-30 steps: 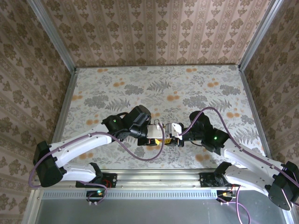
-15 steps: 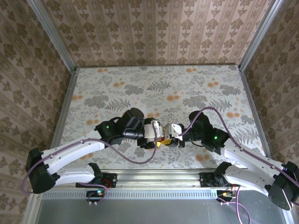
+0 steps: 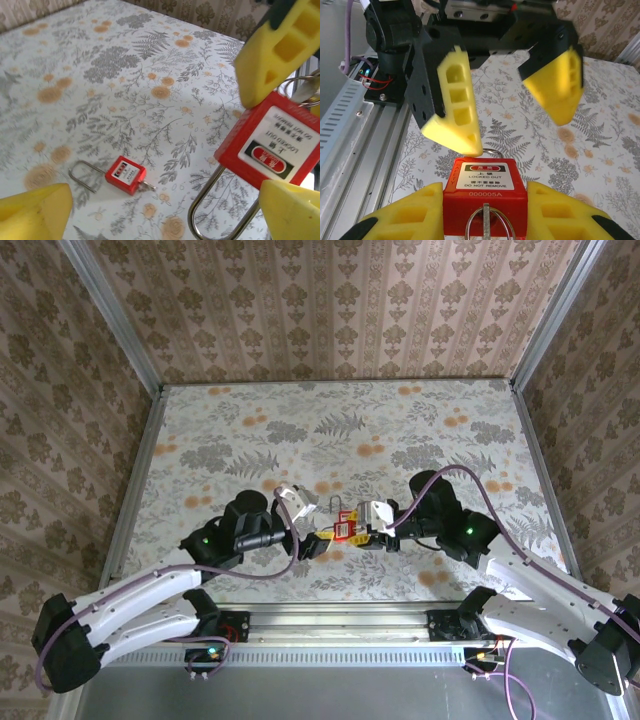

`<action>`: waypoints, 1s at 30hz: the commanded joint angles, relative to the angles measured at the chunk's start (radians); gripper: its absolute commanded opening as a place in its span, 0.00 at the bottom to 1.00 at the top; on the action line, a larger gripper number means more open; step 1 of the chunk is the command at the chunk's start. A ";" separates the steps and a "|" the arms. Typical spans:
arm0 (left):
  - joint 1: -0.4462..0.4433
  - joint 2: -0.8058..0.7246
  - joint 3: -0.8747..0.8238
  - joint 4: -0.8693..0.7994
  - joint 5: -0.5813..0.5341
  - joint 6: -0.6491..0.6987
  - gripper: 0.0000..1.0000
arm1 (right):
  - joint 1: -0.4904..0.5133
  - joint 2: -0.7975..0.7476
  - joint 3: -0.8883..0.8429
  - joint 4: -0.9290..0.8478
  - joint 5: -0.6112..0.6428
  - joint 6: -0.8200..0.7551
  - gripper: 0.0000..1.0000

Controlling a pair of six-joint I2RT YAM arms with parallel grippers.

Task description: Unlock with the key

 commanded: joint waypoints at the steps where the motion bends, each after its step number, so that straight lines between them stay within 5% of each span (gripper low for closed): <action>1: 0.006 -0.009 -0.032 0.099 0.025 -0.144 0.93 | -0.006 -0.010 0.042 -0.023 0.001 -0.025 0.10; 11: 0.083 -0.037 -0.121 0.194 0.116 -0.223 0.67 | -0.007 -0.009 0.050 -0.025 -0.006 -0.019 0.10; 30: 0.086 0.050 -0.164 0.281 0.224 -0.262 0.62 | -0.006 0.000 0.056 -0.023 -0.012 -0.008 0.10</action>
